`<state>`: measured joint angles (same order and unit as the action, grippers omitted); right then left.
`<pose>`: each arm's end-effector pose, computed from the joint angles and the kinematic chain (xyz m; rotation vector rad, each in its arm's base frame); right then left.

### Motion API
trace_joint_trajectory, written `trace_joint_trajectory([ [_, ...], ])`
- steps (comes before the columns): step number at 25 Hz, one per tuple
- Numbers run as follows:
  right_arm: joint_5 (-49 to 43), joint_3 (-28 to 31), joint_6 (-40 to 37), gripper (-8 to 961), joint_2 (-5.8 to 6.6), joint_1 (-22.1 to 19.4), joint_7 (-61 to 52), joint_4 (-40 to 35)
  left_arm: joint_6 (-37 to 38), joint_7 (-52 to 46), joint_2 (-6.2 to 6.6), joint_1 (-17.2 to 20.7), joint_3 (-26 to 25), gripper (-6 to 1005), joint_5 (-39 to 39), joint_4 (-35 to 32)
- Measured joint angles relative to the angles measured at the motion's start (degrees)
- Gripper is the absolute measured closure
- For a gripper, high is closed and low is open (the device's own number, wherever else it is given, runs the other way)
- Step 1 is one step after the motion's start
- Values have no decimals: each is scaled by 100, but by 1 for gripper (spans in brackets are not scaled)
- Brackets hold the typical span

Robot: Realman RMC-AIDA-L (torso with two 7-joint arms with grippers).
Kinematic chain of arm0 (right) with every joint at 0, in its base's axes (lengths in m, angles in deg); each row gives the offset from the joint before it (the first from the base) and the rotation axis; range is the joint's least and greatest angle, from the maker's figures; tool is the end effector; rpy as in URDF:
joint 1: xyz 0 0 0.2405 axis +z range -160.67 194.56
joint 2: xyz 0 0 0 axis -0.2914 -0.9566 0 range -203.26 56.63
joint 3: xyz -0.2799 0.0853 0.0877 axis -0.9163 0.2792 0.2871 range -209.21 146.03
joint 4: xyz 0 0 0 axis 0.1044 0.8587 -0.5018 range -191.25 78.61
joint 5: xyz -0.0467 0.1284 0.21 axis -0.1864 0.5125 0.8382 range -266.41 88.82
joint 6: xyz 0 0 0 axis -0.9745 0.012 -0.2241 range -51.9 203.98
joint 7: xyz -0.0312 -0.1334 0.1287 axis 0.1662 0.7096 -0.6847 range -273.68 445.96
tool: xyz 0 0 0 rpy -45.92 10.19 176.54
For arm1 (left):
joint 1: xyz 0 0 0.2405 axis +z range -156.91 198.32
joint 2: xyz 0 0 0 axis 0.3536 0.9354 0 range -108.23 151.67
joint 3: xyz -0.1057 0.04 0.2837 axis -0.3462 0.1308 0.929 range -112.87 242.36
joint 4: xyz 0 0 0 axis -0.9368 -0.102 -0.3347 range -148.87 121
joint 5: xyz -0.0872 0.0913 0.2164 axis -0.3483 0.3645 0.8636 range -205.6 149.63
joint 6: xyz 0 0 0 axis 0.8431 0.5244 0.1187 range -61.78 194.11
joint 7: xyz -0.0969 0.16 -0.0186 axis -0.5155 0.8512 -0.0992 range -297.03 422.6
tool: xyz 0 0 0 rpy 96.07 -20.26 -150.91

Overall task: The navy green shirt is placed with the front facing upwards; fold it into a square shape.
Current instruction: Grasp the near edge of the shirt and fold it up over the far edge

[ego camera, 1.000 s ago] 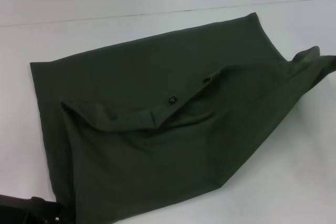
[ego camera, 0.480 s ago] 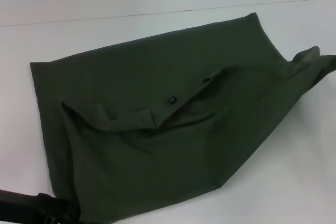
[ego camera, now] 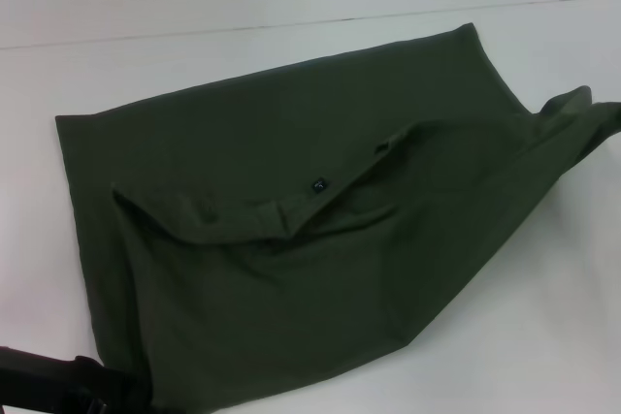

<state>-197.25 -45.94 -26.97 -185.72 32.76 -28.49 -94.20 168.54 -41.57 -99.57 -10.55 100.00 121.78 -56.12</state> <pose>0.4115 0.3127 0.0816 -1.9887 1.5214 1.2402 -0.3532 0.3188 -0.0835 2.7294 1.2764 0.0517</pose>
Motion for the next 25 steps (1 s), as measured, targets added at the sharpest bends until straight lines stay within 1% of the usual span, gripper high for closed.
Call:
trace_joint_trajectory([
  [8, 0, 3, -3, 952, -8, -6, 6, 0, -100, -1, 0, -8, 14, 540, 8, 9],
  [13, 0, 3, 6, 952, -9, 1, 3, 0, -111, 13, 0, -12, 17, 773, 7, 9],
  [19, 0, -7, 20, 952, -19, 10, 13, 0, -172, 31, 11, -12, 4, 993, -21, 9],
  [22, 0, -32, 48, 952, -31, 6, 28, 4, -209, 52, 42, -14, -47, 994, -65, -10],
  [25, -22, -51, 66, 952, -37, -1, 91, 106, -228, 123, 122, -16, -188, 996, -152, -15],
])
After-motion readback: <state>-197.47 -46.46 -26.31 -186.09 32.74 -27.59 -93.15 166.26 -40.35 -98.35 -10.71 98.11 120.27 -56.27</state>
